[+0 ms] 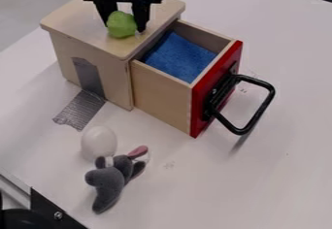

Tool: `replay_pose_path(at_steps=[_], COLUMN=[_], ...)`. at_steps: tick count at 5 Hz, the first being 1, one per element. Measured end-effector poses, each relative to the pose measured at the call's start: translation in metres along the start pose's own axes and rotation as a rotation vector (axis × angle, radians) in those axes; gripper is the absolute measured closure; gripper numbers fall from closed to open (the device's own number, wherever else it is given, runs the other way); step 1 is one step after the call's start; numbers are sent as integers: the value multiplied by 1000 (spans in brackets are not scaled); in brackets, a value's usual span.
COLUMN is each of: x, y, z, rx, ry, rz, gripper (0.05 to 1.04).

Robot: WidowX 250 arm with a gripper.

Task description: Move the green object inside the drawer

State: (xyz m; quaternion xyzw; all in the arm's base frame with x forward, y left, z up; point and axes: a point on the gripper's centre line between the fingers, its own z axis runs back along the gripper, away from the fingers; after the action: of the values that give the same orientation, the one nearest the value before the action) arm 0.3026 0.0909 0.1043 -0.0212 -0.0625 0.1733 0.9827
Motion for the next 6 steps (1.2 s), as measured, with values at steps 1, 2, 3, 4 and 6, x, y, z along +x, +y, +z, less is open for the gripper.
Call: replay_pose_path(at_steps=[1, 2, 3, 4, 6], x=[0, 0, 2, 6, -1], y=[-22, -57, -92, -108, -99], z=[3, 2, -5, -13, -22], rx=[-2, -32, -43, -29, 20], ry=[-3, -7, 2, 18, 55], rz=[-42, -107, -181, -219, -203], gripper=[468, 469, 469, 469, 469])
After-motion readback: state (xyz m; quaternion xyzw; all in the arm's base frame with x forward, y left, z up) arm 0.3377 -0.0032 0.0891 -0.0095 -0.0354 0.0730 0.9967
